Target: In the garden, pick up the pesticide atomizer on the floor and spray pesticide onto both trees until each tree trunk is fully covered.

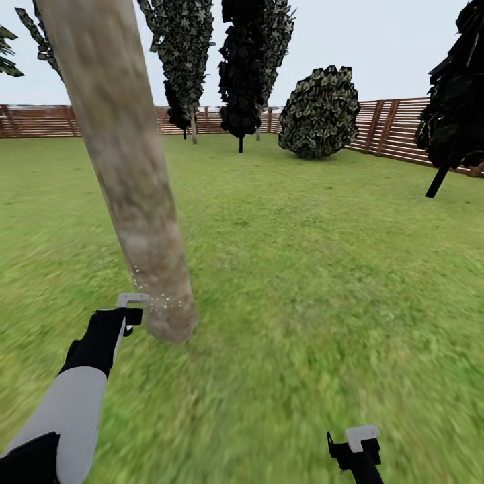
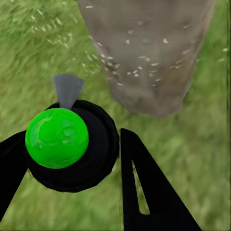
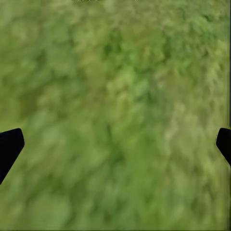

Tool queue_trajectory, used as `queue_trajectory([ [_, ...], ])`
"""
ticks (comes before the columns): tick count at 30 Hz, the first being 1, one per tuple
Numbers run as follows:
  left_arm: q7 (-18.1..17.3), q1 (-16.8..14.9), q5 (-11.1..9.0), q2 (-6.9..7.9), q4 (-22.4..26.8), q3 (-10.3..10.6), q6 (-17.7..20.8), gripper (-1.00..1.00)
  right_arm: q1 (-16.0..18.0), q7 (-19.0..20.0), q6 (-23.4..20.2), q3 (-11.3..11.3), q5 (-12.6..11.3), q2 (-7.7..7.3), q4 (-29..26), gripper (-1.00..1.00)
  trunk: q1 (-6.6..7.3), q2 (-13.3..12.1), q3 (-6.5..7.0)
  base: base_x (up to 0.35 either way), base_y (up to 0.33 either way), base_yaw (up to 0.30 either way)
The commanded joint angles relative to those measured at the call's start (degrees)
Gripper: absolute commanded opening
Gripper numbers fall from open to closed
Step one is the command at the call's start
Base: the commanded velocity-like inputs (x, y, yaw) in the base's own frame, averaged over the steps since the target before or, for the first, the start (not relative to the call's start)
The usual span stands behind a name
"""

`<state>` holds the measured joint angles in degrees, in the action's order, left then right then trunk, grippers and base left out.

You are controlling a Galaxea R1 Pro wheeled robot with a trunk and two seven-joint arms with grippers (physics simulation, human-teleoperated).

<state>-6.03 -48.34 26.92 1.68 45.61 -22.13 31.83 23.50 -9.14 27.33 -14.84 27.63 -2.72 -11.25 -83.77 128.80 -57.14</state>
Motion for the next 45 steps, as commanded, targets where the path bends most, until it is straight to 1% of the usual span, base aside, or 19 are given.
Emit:
queue_trajectory([
  [1,0.03,0.00,0.14,-0.17,0.01,0.03,-0.01,-1.00,0.03,0.00,0.00,0.00,0.02,0.00,0.00,1.00,0.00,0.00,0.00,0.204,-0.223,0.004],
  [6,0.05,-0.06,0.15,-0.35,0.01,0.07,-0.01,-1.00,0.00,0.00,0.00,0.01,0.04,0.00,0.00,1.00,0.00,0.00,0.00,0.178,-0.230,0.001],
  [12,0.06,-0.08,0.15,-0.36,0.01,0.07,0.09,-1.00,-0.01,0.00,0.00,0.01,0.06,0.00,0.00,1.00,0.00,0.00,0.00,0.013,-0.270,0.000],
  [18,0.11,-0.03,0.31,-0.06,0.03,0.05,0.17,-1.00,0.01,0.00,0.00,0.07,0.06,0.03,0.00,1.00,0.00,0.00,0.00,0.039,-0.263,0.003],
  [23,0.20,0.42,0.34,-0.08,1.18,-0.14,0.18,-1.00,0.01,0.00,0.00,0.08,0.06,0.09,0.00,1.00,0.00,0.00,0.00,0.136,-0.128,0.196],
  [30,0.30,0.71,0.38,-0.09,0.64,0.12,0.21,-1.00,0.02,0.00,0.02,0.08,0.06,0.09,0.00,1.00,0.00,0.00,0.00,0.005,-0.004,0.258],
  [40,0.46,0.88,0.19,-0.34,0.13,0.16,0.48,-1.00,0.00,0.00,0.00,0.05,0.06,0.00,-0.01,1.00,0.00,0.00,0.00,0.042,-0.224,0.016],
  [42,0.50,1.03,0.24,-0.22,-0.12,0.16,0.47,-1.00,0.01,0.00,0.00,0.03,0.06,0.00,-0.01,1.00,0.00,0.00,0.00,0.001,-0.271,0.000],
  [45,0.55,2.29,0.38,0.26,-0.75,0.16,0.44,-1.00,0.00,0.00,0.01,0.07,0.06,0.00,-0.01,1.00,0.00,0.00,0.00,0.000,-0.271,0.000],
])
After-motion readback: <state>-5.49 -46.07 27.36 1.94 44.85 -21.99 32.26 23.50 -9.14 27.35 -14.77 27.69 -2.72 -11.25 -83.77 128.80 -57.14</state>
